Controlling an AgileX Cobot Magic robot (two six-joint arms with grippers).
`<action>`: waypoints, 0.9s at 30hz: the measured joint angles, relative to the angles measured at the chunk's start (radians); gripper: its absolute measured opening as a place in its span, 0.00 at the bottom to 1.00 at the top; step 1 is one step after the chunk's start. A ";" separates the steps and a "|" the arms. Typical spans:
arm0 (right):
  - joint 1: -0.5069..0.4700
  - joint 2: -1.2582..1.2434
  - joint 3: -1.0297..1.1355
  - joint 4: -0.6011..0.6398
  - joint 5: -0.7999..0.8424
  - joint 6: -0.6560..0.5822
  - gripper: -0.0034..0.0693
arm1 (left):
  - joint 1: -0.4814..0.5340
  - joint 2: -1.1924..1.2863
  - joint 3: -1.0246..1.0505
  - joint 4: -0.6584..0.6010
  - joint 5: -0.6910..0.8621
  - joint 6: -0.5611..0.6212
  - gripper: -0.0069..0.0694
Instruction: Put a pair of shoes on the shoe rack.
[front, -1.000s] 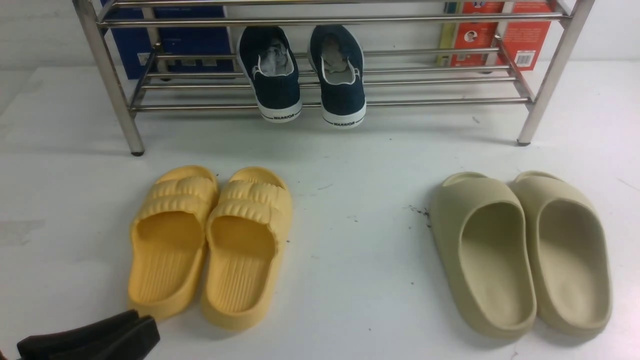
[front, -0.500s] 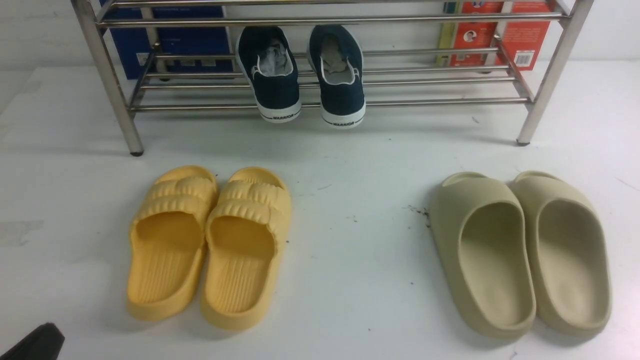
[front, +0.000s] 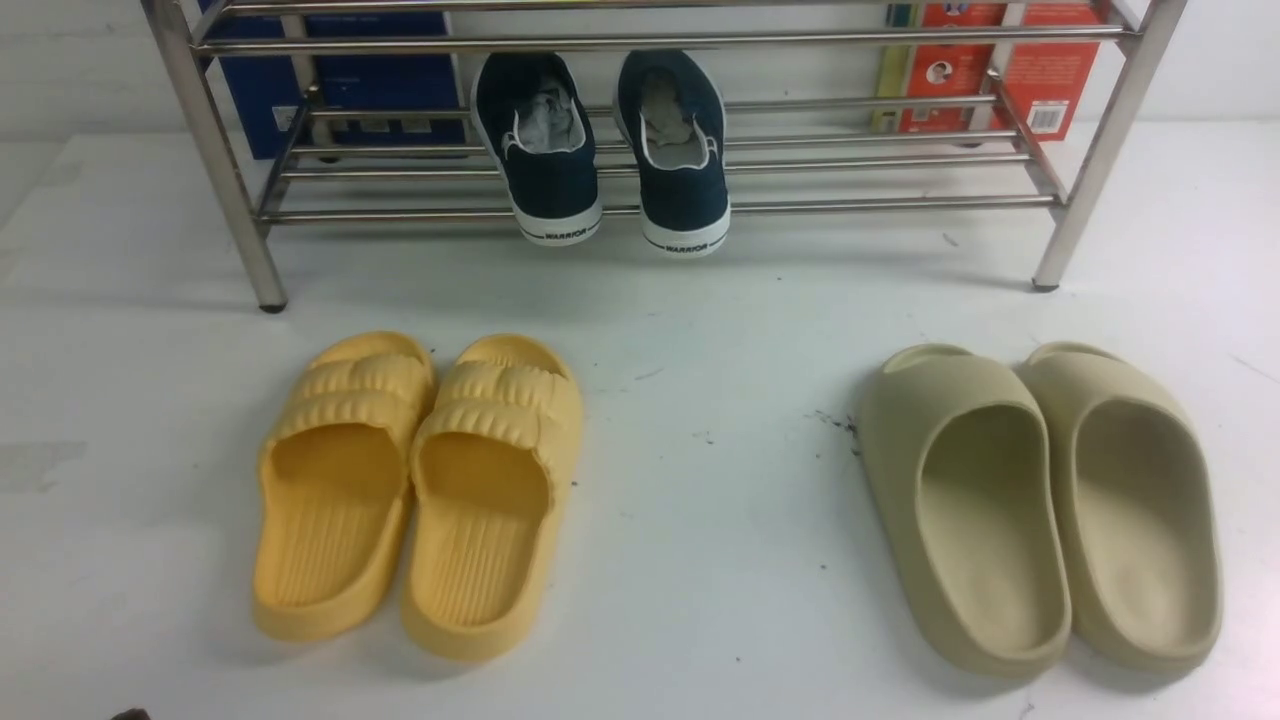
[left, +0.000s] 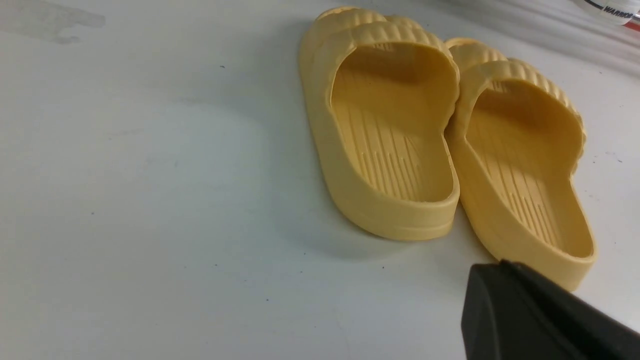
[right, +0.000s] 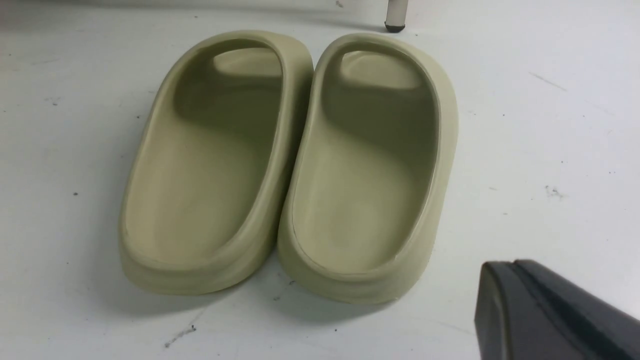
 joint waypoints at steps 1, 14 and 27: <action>0.000 0.000 0.000 0.002 0.000 0.000 0.10 | 0.000 0.000 0.000 0.000 0.000 0.000 0.07; 0.000 0.000 0.000 0.002 0.000 0.000 0.13 | 0.000 0.000 0.000 0.000 0.000 0.000 0.07; 0.000 0.000 0.000 0.002 0.000 0.000 0.15 | 0.000 0.000 0.000 0.000 0.000 0.000 0.07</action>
